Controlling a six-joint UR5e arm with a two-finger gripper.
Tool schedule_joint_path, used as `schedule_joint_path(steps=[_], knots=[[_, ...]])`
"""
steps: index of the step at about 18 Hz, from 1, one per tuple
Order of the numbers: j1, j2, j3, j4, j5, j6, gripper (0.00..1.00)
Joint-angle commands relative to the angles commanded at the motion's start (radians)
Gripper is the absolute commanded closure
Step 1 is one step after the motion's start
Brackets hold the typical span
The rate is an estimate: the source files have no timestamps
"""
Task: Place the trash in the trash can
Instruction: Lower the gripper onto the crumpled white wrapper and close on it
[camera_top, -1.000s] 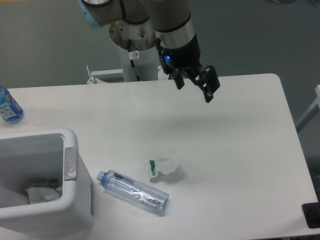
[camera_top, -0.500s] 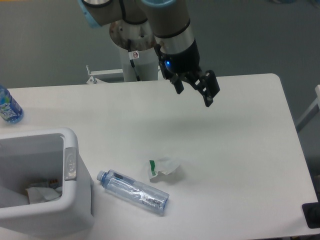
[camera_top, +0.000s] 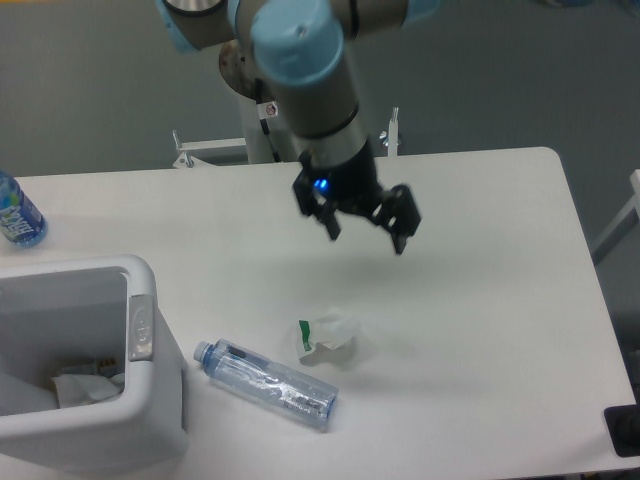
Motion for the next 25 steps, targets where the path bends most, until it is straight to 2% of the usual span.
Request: schedule_joint_path(steps=[4,8,11,16,20,22,25], knots=[[-0.020,-0.058,-0.005,0.023,-0.002,0.026,0.00],[-0.020,-0.133,-0.006,0.022,-0.009,0.303,0.00],[0.001,-0.186,-0.020,0.023,-0.011,0.406,0.00],[0.018,-0.229,-0.028,0.046,-0.018,0.423,0.00],[0.017,-0.258,-0.032,0.095,-0.011,0.417,0.00],[0.017,-0.267,-0.032,0.095,-0.011,0.416,0.00],[0.014,-0.267,-0.071,0.123,-0.008,0.410,0.00]])
